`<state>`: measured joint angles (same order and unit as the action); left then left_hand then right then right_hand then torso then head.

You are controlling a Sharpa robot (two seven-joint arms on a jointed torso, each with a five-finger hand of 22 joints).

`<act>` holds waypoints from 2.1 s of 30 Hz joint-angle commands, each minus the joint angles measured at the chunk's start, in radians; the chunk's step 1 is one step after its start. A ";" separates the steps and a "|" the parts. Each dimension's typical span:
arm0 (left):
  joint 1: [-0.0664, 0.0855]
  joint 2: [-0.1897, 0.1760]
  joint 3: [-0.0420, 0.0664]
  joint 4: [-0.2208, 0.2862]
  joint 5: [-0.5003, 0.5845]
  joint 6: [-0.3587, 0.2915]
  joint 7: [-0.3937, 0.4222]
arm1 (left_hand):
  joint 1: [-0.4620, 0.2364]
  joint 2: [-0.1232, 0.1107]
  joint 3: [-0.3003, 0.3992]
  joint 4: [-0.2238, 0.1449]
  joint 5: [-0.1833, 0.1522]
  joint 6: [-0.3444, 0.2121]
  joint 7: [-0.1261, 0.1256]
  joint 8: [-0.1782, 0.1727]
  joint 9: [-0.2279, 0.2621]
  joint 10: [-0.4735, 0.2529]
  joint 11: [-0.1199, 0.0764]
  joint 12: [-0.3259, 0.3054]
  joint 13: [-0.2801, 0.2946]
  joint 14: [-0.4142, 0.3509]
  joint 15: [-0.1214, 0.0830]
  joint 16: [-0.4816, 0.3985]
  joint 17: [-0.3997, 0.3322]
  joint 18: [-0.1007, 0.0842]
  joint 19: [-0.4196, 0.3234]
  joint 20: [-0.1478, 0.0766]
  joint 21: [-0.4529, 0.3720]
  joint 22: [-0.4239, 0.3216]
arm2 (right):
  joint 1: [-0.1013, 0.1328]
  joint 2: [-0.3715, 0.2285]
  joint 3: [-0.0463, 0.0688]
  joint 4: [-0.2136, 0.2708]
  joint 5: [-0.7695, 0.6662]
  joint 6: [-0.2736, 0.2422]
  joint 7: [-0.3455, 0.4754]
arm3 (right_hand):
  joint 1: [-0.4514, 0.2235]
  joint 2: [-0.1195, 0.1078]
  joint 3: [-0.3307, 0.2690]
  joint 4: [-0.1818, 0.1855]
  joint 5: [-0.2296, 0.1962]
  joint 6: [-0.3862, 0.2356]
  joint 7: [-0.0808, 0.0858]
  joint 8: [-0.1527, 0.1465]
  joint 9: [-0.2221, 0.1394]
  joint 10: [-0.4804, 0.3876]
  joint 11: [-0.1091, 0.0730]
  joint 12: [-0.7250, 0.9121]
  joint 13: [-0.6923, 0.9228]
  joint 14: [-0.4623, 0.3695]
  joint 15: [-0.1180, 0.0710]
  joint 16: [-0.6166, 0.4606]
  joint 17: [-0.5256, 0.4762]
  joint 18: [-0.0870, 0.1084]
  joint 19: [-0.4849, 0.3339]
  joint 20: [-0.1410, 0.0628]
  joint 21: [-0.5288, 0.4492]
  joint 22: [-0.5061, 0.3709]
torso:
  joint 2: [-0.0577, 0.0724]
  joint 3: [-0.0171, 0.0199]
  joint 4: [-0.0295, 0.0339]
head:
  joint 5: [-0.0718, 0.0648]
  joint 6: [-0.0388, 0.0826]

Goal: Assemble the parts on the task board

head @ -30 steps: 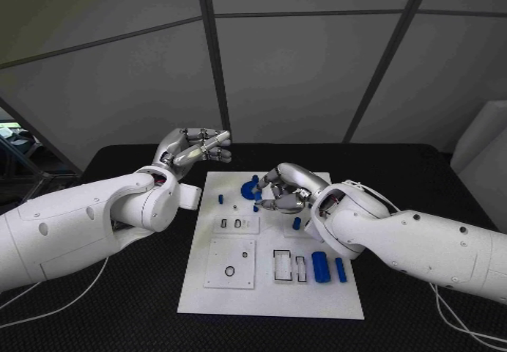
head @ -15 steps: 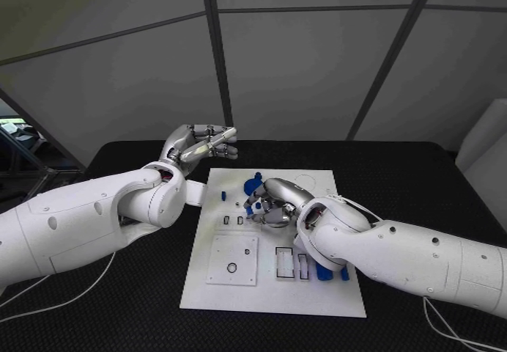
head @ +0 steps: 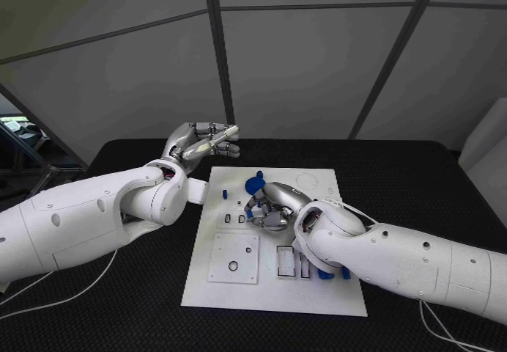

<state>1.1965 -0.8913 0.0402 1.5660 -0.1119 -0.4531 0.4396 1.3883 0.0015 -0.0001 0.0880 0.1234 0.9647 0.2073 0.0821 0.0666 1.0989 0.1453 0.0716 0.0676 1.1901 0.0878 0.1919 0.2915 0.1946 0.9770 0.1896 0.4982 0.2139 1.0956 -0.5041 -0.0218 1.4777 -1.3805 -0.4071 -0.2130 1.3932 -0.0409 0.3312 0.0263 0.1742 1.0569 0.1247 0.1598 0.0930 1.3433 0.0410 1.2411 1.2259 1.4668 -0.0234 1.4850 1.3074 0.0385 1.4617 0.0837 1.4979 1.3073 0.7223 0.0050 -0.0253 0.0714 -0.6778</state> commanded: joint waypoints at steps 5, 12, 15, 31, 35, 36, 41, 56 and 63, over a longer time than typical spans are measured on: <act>0.002 -0.001 0.001 0.002 -0.002 0.002 0.005 | -0.002 0.005 -0.006 0.002 -0.002 -0.002 0.003 -0.006 -0.001 -0.002 0.006 -0.006 0.001 -0.003 0.002 -0.005 0.001 -0.013 -0.007 0.002 0.000 -0.001 | -0.001 0.012 0.000 -0.014 -0.035 0.030 -0.008 | -0.013 0.000 0.006 -0.001 0.000 0.004 0.000 0.007 0.010 -0.005 -0.001 -0.005 -0.002 0.068 -0.005 0.001 0.096 -0.007 0.008 0.001 0.006 0.134 | -0.001 -0.0002 -0.0009 | 0.006 0.002; 0.002 -0.001 0.001 0.002 -0.002 0.003 0.005 | -0.002 0.005 -0.006 0.002 -0.002 -0.002 0.003 -0.006 -0.001 -0.002 0.006 -0.006 0.001 -0.003 0.002 -0.005 0.001 -0.013 -0.007 0.002 0.000 -0.001 | -0.004 0.025 0.000 -0.028 -0.046 0.045 -0.016 | -0.017 -0.002 0.006 -0.001 -0.002 0.001 0.001 0.007 0.010 -0.007 0.000 -0.008 -0.004 0.067 -0.005 0.000 0.095 -0.006 0.007 0.001 0.005 0.132 | -0.001 -0.0006 -0.0004 | 0.005 0.000; 0.002 -0.002 0.001 0.002 -0.002 0.004 0.005 | -0.002 0.005 -0.006 0.002 -0.002 -0.002 0.003 -0.006 -0.001 -0.002 0.006 -0.006 0.001 -0.003 0.002 -0.005 0.001 -0.013 -0.007 0.002 0.000 -0.001 | -0.005 0.028 0.000 -0.031 -0.049 0.046 -0.016 | -0.017 -0.002 0.006 -0.001 -0.002 0.001 0.001 0.007 0.010 -0.007 0.000 -0.008 -0.004 0.067 -0.005 0.000 0.095 -0.006 0.007 0.001 0.005 0.132 | -0.001 -0.0005 -0.0010 | 0.007 -0.002; 0.002 -0.003 0.001 0.001 -0.002 0.003 0.005 | -0.003 0.005 -0.007 0.002 -0.002 -0.003 0.004 -0.007 -0.001 -0.002 0.006 -0.006 0.001 -0.004 0.002 -0.006 0.002 -0.013 -0.007 0.002 0.000 -0.001 | -0.006 0.034 0.000 -0.055 -0.060 0.090 -0.028 | -0.040 -0.016 0.002 0.003 -0.011 -0.018 0.007 -0.002 0.007 -0.022 0.005 -0.027 -0.021 0.066 -0.001 -0.003 0.091 -0.005 0.001 0.004 0.001 0.125 | -0.001 -0.0003 -0.0010 | 0.007 -0.003; 0.002 -0.002 0.001 0.001 -0.002 0.003 0.005 | -0.003 0.005 -0.007 0.002 -0.002 -0.003 0.004 -0.007 -0.001 -0.002 0.006 -0.006 0.001 -0.004 0.002 -0.006 0.002 -0.013 -0.007 0.002 0.000 -0.001 | -0.006 0.036 0.000 -0.060 -0.068 0.093 -0.028 | -0.042 -0.019 0.003 0.001 -0.012 -0.027 0.010 -0.006 0.005 -0.026 0.007 -0.032 -0.026 0.066 0.001 -0.003 0.092 -0.004 0.000 0.005 0.000 0.124 | -0.001 0.0000 -0.0013 | 0.008 -0.002; 0.002 -0.002 0.001 0.001 -0.002 0.004 0.005 | -0.003 0.005 -0.007 0.002 -0.002 -0.003 0.004 -0.007 -0.001 -0.002 0.006 -0.006 0.001 -0.004 0.002 -0.006 0.002 -0.013 -0.007 0.002 0.000 -0.001 | -0.006 0.036 0.000 -0.061 -0.070 0.094 -0.028 | -0.043 -0.020 0.003 0.001 -0.012 -0.029 0.011 -0.007 0.005 -0.027 0.008 -0.033 -0.027 0.066 0.001 -0.003 0.092 -0.004 0.000 0.006 0.000 0.124 | -0.001 0.0002 -0.0016 | 0.008 -0.002; 0.002 -0.002 0.001 0.000 -0.002 0.004 0.005 | -0.003 0.005 -0.007 0.002 -0.002 -0.003 0.004 -0.007 -0.001 -0.002 0.006 -0.006 0.001 -0.004 0.002 -0.006 0.002 -0.013 -0.007 0.002 0.000 -0.001 | -0.006 0.038 0.000 -0.062 -0.079 0.099 -0.028 | -0.043 -0.022 0.004 -0.001 -0.013 -0.034 0.013 -0.010 0.003 -0.029 0.009 -0.035 -0.028 0.066 0.003 -0.003 0.093 -0.004 -0.001 0.007 0.000 0.123 | -0.001 -0.0001 -0.0016 | 0.010 -0.004; 0.002 0.000 0.001 -0.002 -0.002 0.005 0.005 | -0.003 0.006 -0.008 0.002 -0.002 -0.003 0.004 -0.008 -0.001 -0.003 0.006 -0.007 0.001 -0.004 0.003 -0.007 0.003 -0.013 -0.008 0.003 0.000 -0.001 | -0.006 0.038 0.000 -0.060 -0.108 0.115 -0.041 | -0.043 -0.030 0.005 -0.006 -0.015 -0.041 0.015 -0.013 0.002 -0.033 0.012 -0.039 -0.031 0.066 0.005 -0.003 0.092 -0.004 -0.002 0.009 -0.001 0.122 | -0.001 -0.0004 -0.0014 | 0.007 -0.009; 0.002 0.000 0.001 -0.003 -0.002 0.005 0.004 | -0.003 0.006 -0.008 0.002 -0.002 -0.003 0.004 -0.008 -0.001 -0.003 0.006 -0.007 0.001 -0.004 0.003 -0.007 0.003 -0.013 -0.008 0.003 0.000 -0.001 | -0.006 0.037 0.000 -0.059 -0.115 0.113 -0.043 | -0.047 -0.039 0.004 -0.008 -0.017 -0.047 0.018 -0.016 0.001 -0.036 0.014 -0.042 -0.034 0.066 0.007 -0.004 0.091 -0.004 -0.003 0.011 -0.002 0.121 | -0.002 -0.0005 -0.0008 | 0.007 -0.010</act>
<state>1.1967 -0.8917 0.0402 1.5634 -0.1116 -0.4532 0.4390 1.3884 0.0014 -0.0027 0.0907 0.1234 0.9648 0.2072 0.0781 0.0666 1.0989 0.1453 0.0716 0.0675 1.1901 0.0878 0.1882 0.2933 0.1946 0.9770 0.1896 0.4982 0.2144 1.0932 -0.4647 -0.0172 1.4232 -1.4816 -0.3297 -0.2322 1.3442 -0.0706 0.3343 0.0235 0.1615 1.0173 0.1433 0.1471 0.0946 1.3145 0.0554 1.2025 1.1924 1.4668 -0.0233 1.4849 1.3073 0.0385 1.4580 0.0874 1.4979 1.3073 0.7211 0.0046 -0.0264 0.0780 -0.6891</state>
